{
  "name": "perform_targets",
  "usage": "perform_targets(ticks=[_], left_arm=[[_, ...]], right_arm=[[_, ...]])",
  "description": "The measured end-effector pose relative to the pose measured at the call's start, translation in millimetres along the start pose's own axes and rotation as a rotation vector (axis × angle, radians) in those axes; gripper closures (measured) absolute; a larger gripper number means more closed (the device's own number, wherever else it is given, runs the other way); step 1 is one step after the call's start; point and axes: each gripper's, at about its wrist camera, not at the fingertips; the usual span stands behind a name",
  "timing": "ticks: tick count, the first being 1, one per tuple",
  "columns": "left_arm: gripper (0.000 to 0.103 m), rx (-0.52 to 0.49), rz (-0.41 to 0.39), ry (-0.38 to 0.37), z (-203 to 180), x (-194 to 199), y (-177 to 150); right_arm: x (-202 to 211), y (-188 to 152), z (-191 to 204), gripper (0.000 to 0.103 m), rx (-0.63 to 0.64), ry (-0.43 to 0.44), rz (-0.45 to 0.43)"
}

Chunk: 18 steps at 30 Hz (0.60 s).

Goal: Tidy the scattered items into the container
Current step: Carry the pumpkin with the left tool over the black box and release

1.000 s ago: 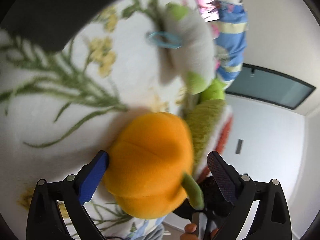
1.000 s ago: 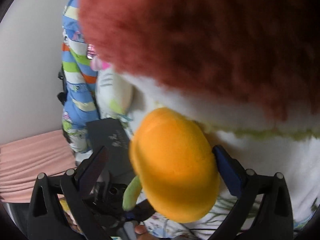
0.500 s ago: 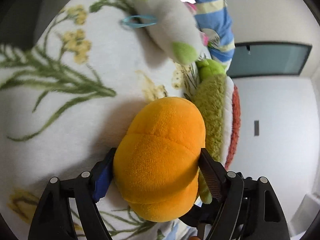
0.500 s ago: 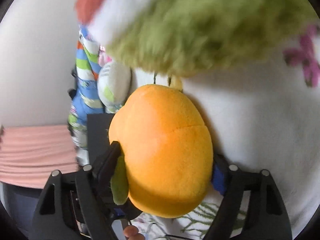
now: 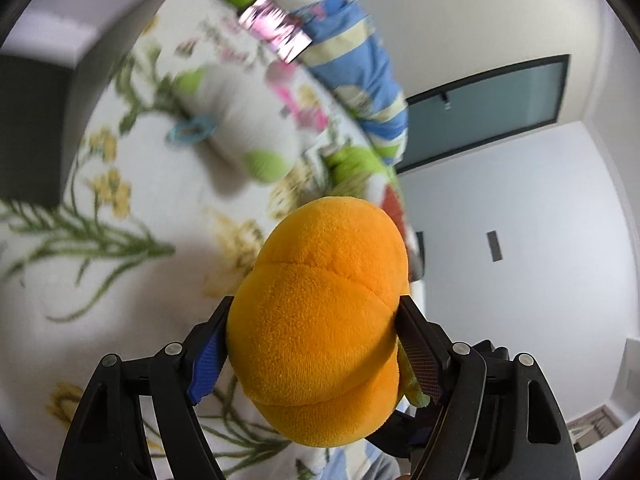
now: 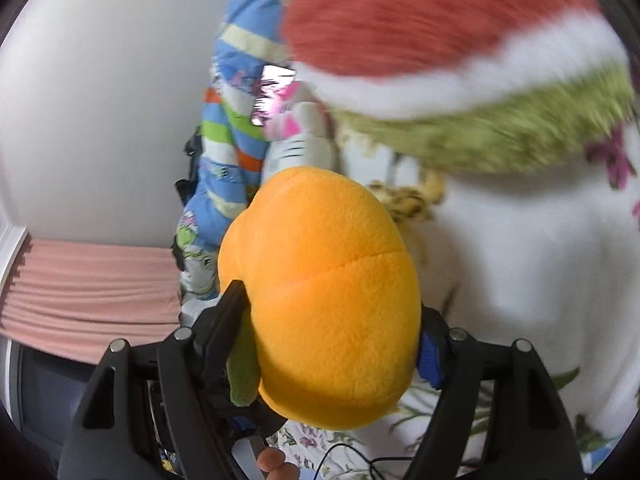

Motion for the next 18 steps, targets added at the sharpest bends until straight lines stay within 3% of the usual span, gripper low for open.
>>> perform_targets(ticks=[6, 11, 18], left_arm=[[0.025, -0.016, -0.089, -0.034, -12.6, 21.8, 22.1], [0.025, -0.01, -0.168, -0.041, -6.8, 56.8, 50.3], [0.025, 0.039, -0.291, -0.064, 32.5, 128.1, 98.8]], right_arm=[[9.3, 3.5, 29.2, 0.029, 0.079, 0.048, 0.014], [-23.4, -6.7, 72.6, 0.028, 0.152, 0.073, 0.057], [-86.1, -24.1, 136.9, 0.027, 0.261, 0.116, 0.158]])
Point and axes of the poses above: each gripper's, at about its wrist camera, not at the fingertips, and x roughly against the way its jaws point, z to its left, y to its top, and after that the axes turned 3 degrees about x, right-handed
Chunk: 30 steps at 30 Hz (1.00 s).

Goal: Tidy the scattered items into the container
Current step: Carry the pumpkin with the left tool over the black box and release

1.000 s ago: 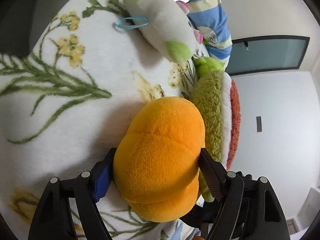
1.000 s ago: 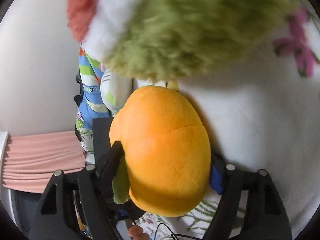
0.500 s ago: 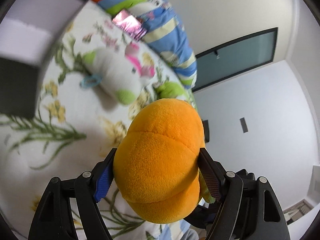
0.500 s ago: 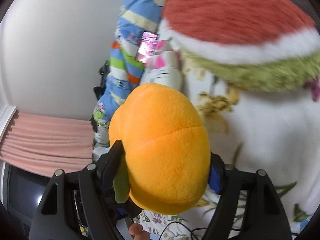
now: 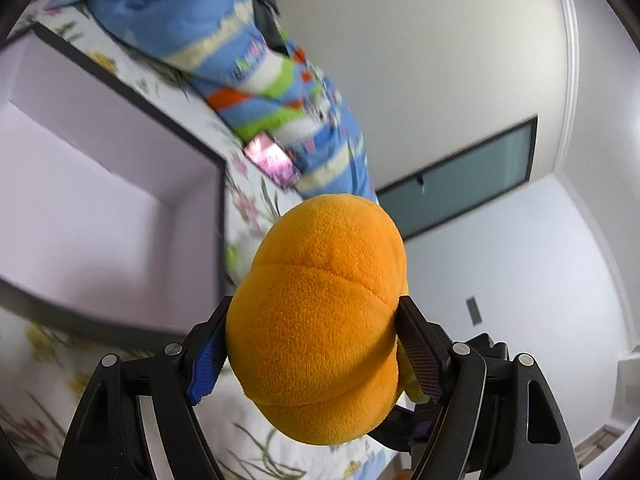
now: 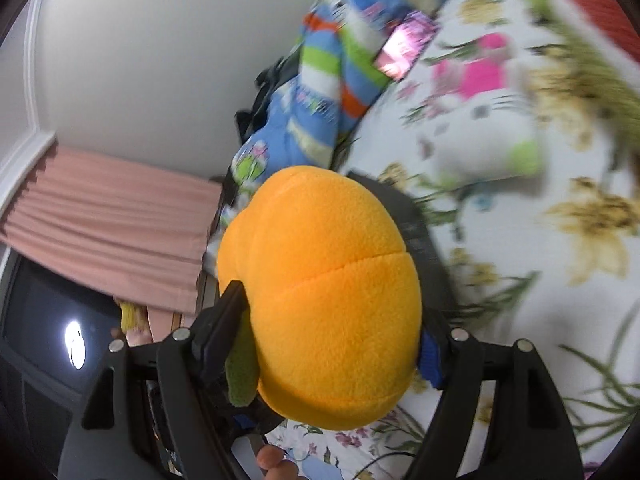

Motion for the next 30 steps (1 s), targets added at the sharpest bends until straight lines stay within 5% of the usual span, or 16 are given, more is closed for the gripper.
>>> perform_targets(ticks=[8, 15, 24, 30], left_arm=[[0.024, 0.056, -0.158, 0.075, 66.2, 77.5, 73.3], [0.025, 0.168, -0.221, 0.137, 133.4, 98.4, 102.8], [0.024, 0.173, -0.242, 0.173, 140.6, 104.9, 114.1], [0.023, 0.206, -0.357, 0.176, 147.7, 128.4, 114.9]], right_arm=[[-117.0, -11.5, 57.1, 0.026, 0.08, 0.053, 0.171], [-201.5, -31.4, 62.8, 0.026, 0.084, 0.038, 0.291], [-225.4, -34.0, 47.3, 0.014, 0.005, 0.061, 0.321], [-230.9, -39.1, 46.1, 0.002, 0.016, 0.011, 0.38]])
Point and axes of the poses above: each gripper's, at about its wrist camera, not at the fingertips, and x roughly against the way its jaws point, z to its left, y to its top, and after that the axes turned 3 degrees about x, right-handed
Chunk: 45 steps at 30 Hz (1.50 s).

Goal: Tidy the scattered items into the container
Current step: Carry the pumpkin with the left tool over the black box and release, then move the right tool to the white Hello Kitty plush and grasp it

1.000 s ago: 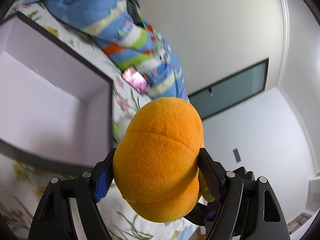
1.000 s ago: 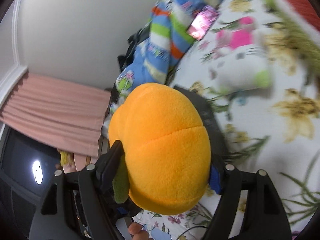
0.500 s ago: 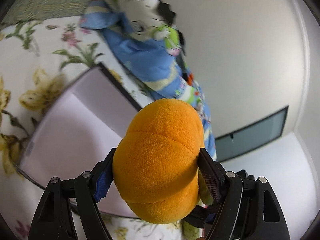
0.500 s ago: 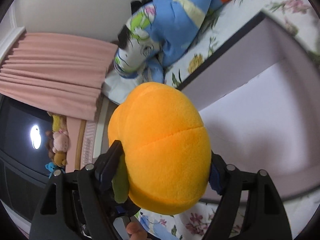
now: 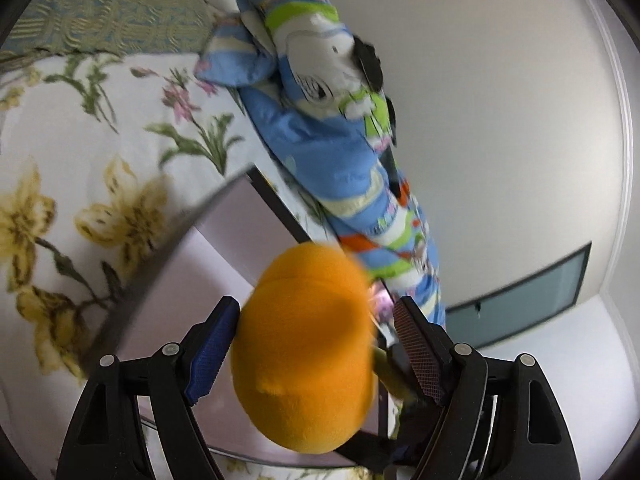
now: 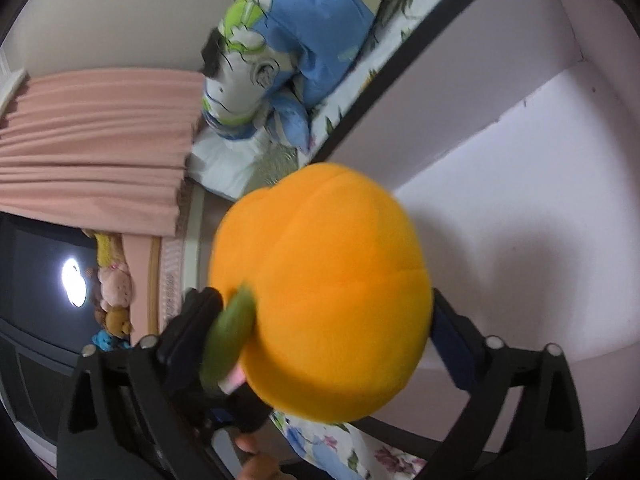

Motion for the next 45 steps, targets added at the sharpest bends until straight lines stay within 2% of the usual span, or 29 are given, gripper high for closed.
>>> perform_targets(ticks=[2, 5, 7, 10, 15, 19, 22, 24, 29, 33, 37, 39, 41, 45], left_arm=[[0.023, 0.001, -0.019, -0.015, 3.0, 2.8, 1.6], [0.023, -0.033, -0.106, 0.065, 1.3, 16.0, 2.2], [0.022, -0.036, -0.142, 0.064, 2.1, 22.2, 2.6], [0.022, -0.007, -0.133, 0.019, 6.4, 21.4, 2.2], [0.022, -0.068, -0.125, 0.033, -6.2, 15.1, -4.7], [0.022, -0.125, -0.119, 0.01, -21.8, 12.8, -15.1], [0.022, -0.159, -0.091, -0.021, -35.1, 7.4, -25.0], [0.022, -0.182, -0.048, -0.036, -47.5, -0.3, -34.1], [0.022, -0.276, 0.159, -0.103, -101.0, -40.0, -74.5], [0.022, -0.378, 0.339, -0.114, -150.7, -71.7, -141.5], [0.022, -0.364, 0.5, -0.13, -179.4, -108.4, -206.0], [0.022, -0.348, 0.562, -0.082, -184.5, -126.7, -232.1], [0.022, -0.332, 0.641, 0.009, -183.1, -151.2, -255.3], [0.022, -0.235, 0.704, 0.106, -164.5, -183.5, -282.0]], right_arm=[[-0.5, -1.1, 2.0, 0.002, 0.008, -0.001, 0.007], [0.6, -0.2, 3.8, 0.003, 0.01, 0.012, 0.019], [3.1, 0.1, 5.6, 0.002, 0.013, 0.016, 0.024], [8.3, 0.8, 6.1, 0.002, 0.017, 0.03, 0.028], [28.0, -0.6, 7.5, 0.003, 0.039, 0.079, 0.017], [64.5, -3.7, 10.8, 0.003, 0.094, 0.077, -0.031], [105.3, -4.3, -0.7, 0.003, 0.101, 0.083, -0.078], [137.0, -4.1, -14.7, 0.002, 0.087, 0.051, -0.125], [220.7, -6.6, -63.9, 0.002, 0.013, -0.004, -0.264], [267.1, -6.6, -95.1, 0.002, -0.048, -0.065, -0.336], [295.0, 4.8, -126.1, 0.002, -0.11, -0.081, -0.36], [301.6, 10.5, -136.8, 0.002, -0.124, -0.091, -0.364], [307.5, 18.0, -144.0, 0.002, -0.132, -0.137, -0.374], [319.9, 37.1, -140.3, 0.002, -0.052, -0.261, -0.428]])
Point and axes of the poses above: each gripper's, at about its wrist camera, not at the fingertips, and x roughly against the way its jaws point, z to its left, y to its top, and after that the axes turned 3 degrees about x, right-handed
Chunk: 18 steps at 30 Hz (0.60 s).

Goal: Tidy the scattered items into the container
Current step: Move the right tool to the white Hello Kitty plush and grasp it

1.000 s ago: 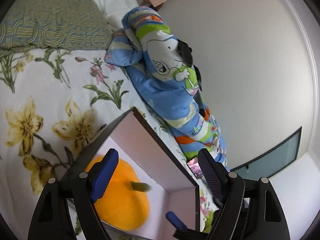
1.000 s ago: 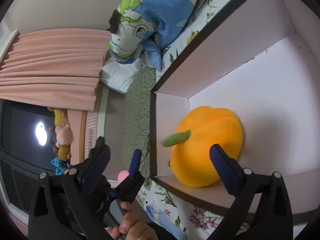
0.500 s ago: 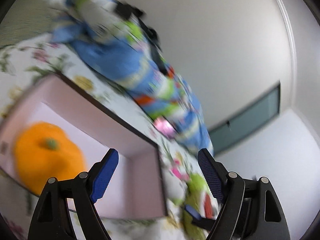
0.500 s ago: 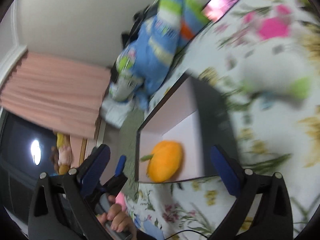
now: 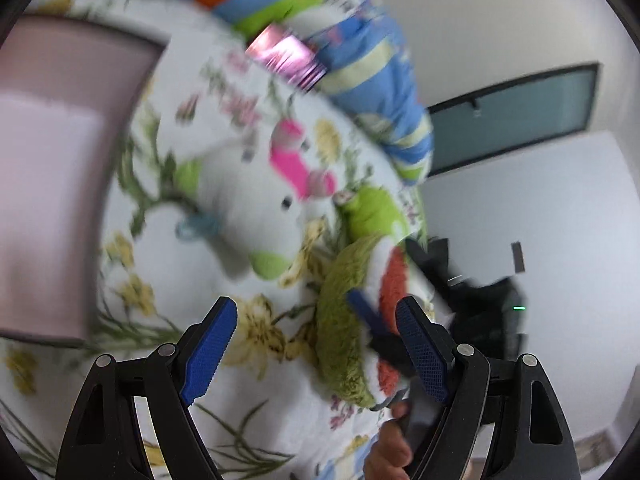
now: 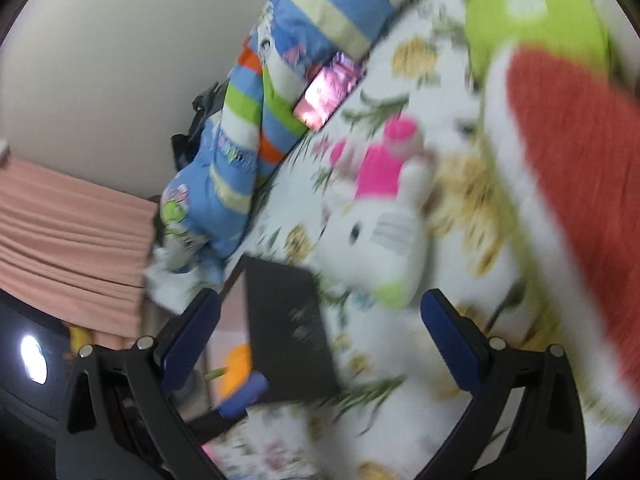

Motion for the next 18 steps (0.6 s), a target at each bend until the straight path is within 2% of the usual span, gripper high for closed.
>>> perform_targets(ticks=[4, 6, 9, 14, 18], left_arm=[[0.022, 0.129, 0.03, -0.015, 15.1, -31.6, 2.6], [0.022, 0.144, 0.021, 0.005, 14.5, -41.0, 3.6], [0.022, 0.135, -0.016, 0.031, 7.6, -56.2, 8.6], [0.021, 0.181, -0.068, 0.061, 16.5, -73.3, 22.6], [0.021, 0.242, -0.075, 0.044, 32.8, -85.8, 35.6]], right_arm=[[-22.2, 22.9, -7.9, 0.002, -0.001, -0.013, 0.065], [-35.1, 33.4, -10.4, 0.002, 0.014, -0.046, 0.11], [-44.7, 42.9, -8.2, 0.003, 0.073, -0.09, 0.129], [-65.7, 54.4, -11.6, 0.003, 0.1, -0.103, 0.177], [-87.6, 65.8, -14.8, 0.003, 0.072, -0.09, 0.197]])
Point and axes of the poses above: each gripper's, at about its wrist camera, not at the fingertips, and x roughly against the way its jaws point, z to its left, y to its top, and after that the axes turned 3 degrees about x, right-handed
